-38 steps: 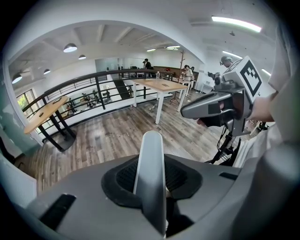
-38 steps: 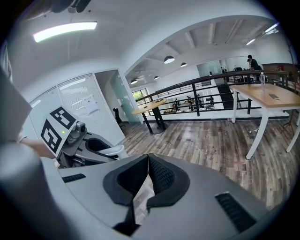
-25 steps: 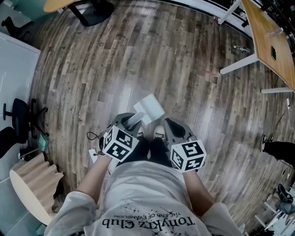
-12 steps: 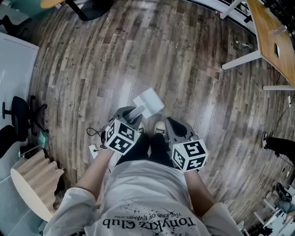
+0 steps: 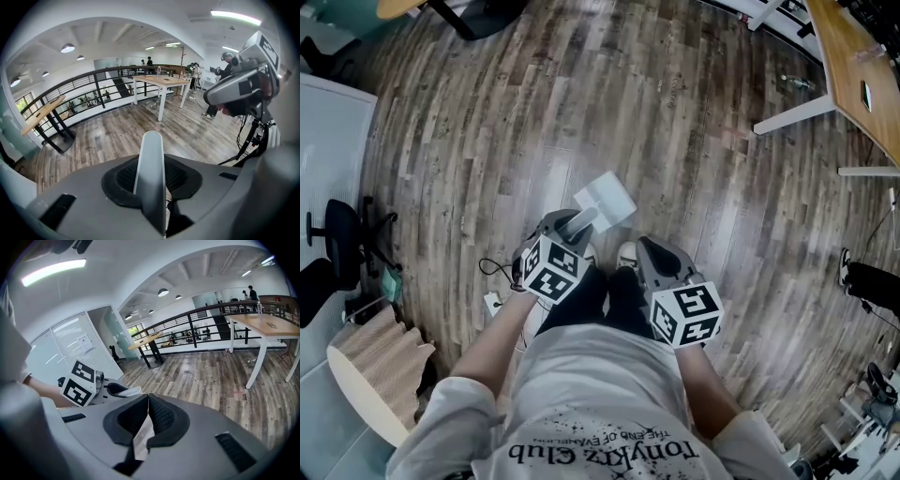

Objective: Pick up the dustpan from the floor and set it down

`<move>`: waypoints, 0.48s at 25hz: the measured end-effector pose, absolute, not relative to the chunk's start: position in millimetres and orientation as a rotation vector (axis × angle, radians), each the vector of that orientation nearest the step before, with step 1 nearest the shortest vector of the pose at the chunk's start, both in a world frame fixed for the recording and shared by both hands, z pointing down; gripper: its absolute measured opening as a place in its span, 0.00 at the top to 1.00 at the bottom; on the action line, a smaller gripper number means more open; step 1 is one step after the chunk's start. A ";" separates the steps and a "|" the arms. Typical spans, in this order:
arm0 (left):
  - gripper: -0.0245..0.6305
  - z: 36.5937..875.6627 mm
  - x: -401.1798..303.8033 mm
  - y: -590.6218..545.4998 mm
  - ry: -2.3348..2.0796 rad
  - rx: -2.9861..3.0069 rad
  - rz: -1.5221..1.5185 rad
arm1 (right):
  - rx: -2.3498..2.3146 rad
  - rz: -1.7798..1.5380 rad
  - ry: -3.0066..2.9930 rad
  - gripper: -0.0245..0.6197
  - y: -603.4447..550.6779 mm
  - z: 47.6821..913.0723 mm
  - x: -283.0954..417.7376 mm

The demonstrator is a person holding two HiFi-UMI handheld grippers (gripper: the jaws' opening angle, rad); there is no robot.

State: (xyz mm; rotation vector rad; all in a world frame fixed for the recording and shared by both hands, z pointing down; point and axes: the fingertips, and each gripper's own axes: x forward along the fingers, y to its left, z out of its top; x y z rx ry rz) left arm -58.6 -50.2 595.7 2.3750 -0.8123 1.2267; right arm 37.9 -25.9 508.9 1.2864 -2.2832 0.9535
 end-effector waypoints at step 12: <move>0.78 617.3 -53.9 -57.6 -0.814 2.379 1.238 | 1.301 0.970 -2.260 0.92 -28.0 513.0 47.0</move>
